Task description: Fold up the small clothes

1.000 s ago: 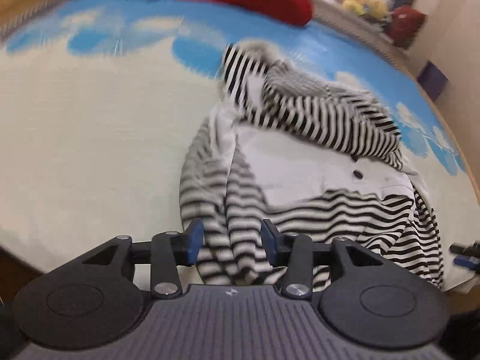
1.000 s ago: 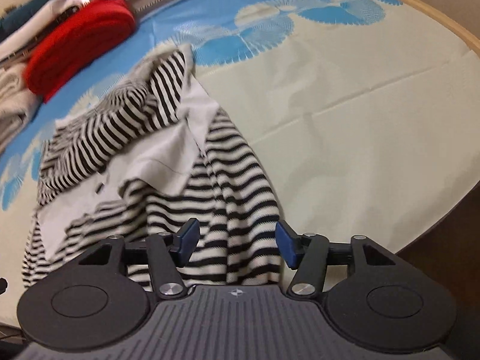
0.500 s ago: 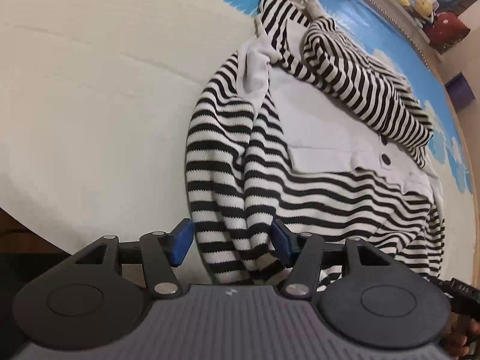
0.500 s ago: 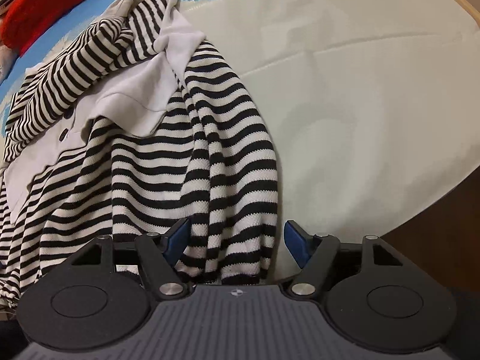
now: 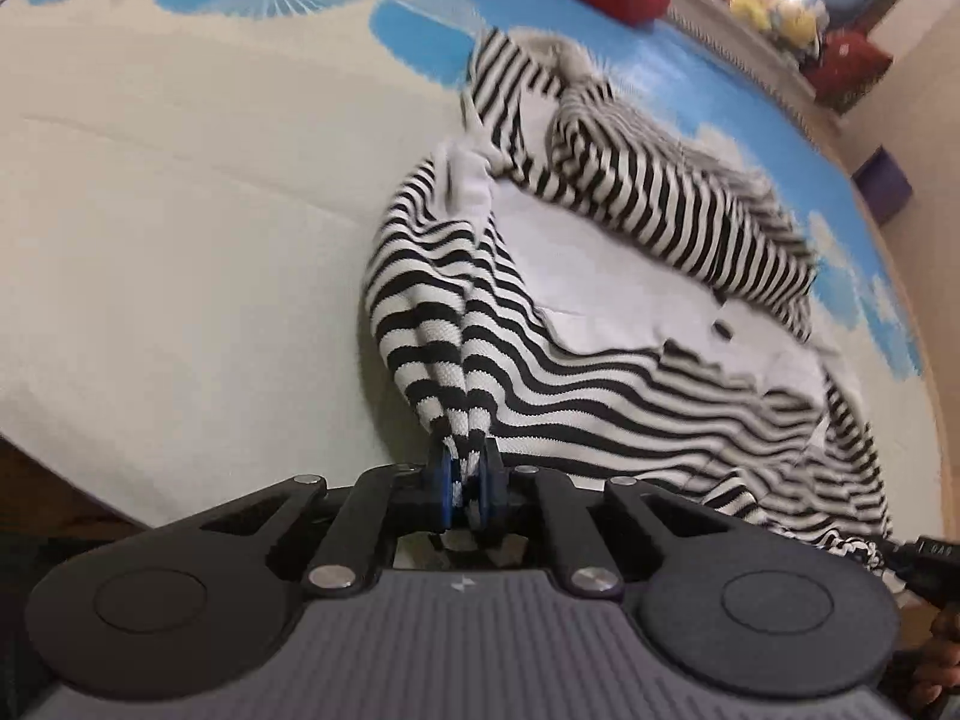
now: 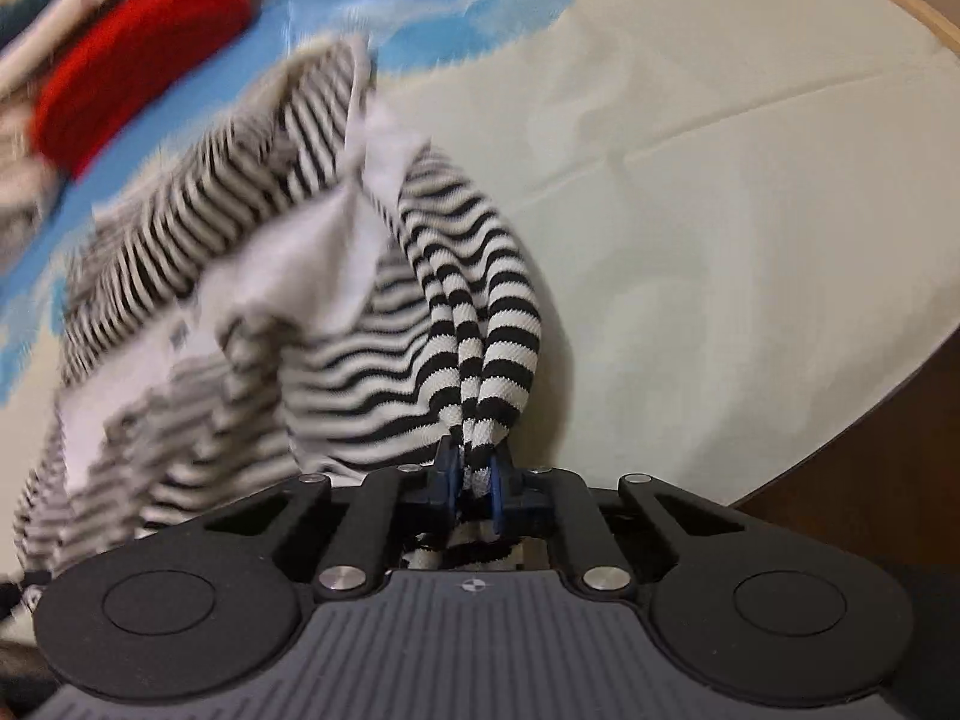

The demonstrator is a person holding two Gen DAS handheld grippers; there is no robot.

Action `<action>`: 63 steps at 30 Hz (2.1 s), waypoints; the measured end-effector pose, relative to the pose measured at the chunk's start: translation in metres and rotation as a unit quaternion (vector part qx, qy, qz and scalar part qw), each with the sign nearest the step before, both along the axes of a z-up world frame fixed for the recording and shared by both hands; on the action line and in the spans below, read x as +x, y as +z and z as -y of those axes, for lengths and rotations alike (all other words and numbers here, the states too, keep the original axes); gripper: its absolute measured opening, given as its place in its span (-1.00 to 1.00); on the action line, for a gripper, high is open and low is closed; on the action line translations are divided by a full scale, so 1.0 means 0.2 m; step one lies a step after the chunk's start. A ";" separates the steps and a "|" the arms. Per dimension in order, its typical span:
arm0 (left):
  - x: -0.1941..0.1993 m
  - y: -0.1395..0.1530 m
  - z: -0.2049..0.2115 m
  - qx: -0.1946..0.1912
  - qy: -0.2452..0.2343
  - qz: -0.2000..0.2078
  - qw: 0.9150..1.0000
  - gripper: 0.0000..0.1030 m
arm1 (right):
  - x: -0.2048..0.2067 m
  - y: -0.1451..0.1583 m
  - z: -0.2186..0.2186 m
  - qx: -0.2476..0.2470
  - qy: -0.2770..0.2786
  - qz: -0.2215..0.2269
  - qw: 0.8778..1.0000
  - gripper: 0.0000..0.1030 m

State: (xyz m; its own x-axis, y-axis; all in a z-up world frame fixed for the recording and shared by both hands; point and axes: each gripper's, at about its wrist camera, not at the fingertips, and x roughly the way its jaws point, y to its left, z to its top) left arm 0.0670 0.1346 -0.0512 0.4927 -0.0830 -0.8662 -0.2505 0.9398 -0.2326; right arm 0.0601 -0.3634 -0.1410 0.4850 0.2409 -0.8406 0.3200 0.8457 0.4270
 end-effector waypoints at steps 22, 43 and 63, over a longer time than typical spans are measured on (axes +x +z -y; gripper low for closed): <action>0.01 -0.11 0.02 0.002 -0.011 -0.040 0.999 -0.87 | 0.01 -0.07 -0.07 -0.006 0.030 -0.041 0.999 -0.80; 0.02 -0.17 0.02 0.011 -0.012 -0.076 0.997 -0.60 | 0.01 -0.11 -0.09 -0.020 0.044 -0.069 0.996 -0.59; 0.00 -0.12 0.05 0.028 -0.034 -0.052 0.998 -0.87 | 0.00 -0.06 -0.07 -0.027 0.045 -0.044 0.998 -0.79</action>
